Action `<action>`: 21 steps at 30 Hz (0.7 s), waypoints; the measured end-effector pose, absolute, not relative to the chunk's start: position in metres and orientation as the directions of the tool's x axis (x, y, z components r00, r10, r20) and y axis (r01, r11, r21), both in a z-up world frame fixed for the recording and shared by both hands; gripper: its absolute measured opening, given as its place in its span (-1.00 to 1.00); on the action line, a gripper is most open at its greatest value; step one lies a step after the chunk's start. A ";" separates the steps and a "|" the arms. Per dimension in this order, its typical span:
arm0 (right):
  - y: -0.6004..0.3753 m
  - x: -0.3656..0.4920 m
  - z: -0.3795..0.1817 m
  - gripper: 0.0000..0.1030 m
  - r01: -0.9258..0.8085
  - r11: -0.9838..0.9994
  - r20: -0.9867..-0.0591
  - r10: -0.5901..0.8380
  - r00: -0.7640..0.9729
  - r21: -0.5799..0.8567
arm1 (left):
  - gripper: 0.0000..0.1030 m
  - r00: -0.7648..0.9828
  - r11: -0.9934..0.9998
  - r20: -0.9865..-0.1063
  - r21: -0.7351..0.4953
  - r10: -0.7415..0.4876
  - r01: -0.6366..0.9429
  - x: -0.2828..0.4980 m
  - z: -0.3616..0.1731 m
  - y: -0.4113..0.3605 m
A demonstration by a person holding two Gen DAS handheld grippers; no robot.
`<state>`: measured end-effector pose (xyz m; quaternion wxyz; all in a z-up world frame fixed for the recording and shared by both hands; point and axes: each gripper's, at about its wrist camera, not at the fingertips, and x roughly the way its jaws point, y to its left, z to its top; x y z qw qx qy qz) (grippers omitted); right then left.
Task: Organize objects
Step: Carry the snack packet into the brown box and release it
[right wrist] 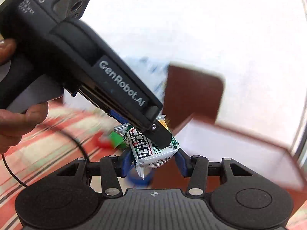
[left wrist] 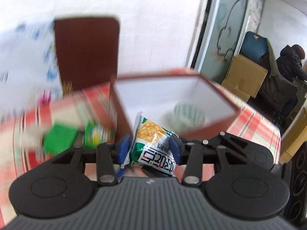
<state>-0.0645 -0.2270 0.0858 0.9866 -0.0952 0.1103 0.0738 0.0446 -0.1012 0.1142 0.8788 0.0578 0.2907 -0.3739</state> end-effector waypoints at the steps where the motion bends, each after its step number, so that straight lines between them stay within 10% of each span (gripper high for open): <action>1: -0.232 -0.059 0.090 -0.09 -0.147 0.973 -0.213 0.108 0.971 -0.178 | -0.08 0.559 0.711 -0.543 -0.106 -0.627 0.695 0.049 0.118 -0.110; 21: -0.281 -0.001 0.080 0.09 -0.011 0.996 -0.251 -0.011 0.968 -0.087 | -0.02 0.604 0.779 -0.586 -0.077 -0.541 0.623 0.082 0.094 -0.155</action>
